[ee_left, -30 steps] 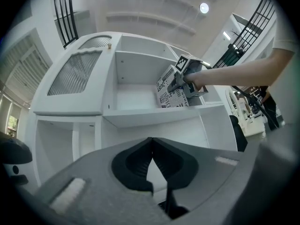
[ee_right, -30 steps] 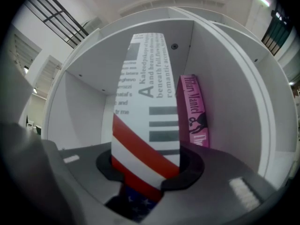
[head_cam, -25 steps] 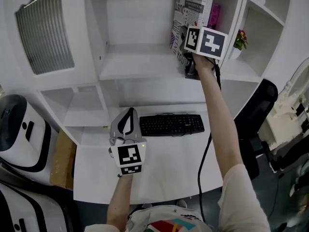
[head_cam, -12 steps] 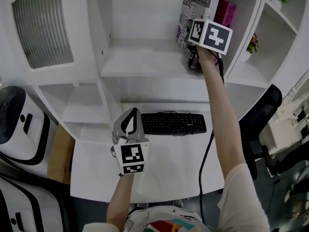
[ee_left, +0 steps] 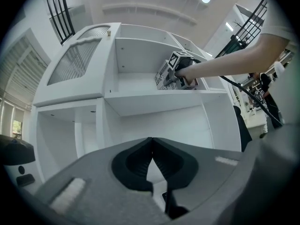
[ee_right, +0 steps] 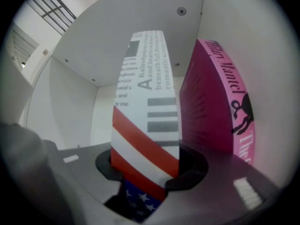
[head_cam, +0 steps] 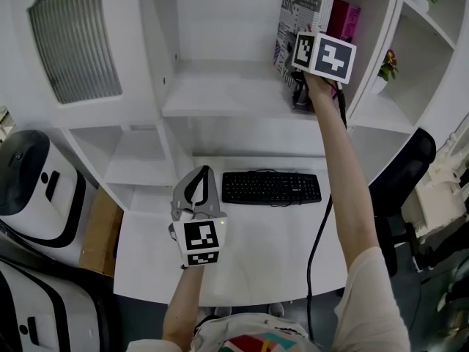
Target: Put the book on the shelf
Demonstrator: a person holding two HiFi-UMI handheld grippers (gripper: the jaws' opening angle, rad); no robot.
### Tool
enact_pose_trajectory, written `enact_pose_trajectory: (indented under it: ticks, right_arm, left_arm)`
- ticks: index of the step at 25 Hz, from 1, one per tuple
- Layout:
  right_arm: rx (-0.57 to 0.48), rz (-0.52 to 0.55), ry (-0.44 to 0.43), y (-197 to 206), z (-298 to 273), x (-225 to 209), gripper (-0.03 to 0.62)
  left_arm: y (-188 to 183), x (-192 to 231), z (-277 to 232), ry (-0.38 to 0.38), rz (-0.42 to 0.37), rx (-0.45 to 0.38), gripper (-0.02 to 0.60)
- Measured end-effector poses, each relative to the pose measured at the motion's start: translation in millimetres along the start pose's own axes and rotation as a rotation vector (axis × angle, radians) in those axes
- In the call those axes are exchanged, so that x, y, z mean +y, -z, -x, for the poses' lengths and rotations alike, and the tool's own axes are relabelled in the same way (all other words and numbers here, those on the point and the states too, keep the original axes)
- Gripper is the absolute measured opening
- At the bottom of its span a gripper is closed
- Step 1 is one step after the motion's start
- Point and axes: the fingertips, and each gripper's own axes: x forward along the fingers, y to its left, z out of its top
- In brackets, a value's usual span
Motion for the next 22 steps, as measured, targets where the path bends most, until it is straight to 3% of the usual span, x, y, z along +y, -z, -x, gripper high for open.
enact_pose_trajectory:
  ticks: [5,7,17,22]
  right_arm:
    - [-0.019,0.036,-0.013,2.6,5.6,7.7,0.274]
    - [-0.03,0.034,-0.022,1.3,11.1,9.0,0.287]
    - [-0.139,-0.001,-0.098,-6.0,94.5,11.3,0.288]
    - [-0.249,0.079,-0.166,-1.6,165.1,30.6,0.287]
  left_arm:
    - [-2.6,6.3,7.6,-0.024,-0.016,0.01,-0.003]
    - [-9.0,7.7,11.1,-0.034,-0.025,-0.001,-0.003]
    - [-31.4,5.8,37.3,-0.069,-0.041,-0.047,-0.003]
    - [-35.5,-2.9,56.6,-0.06,-0.059,-0.094,-0.004]
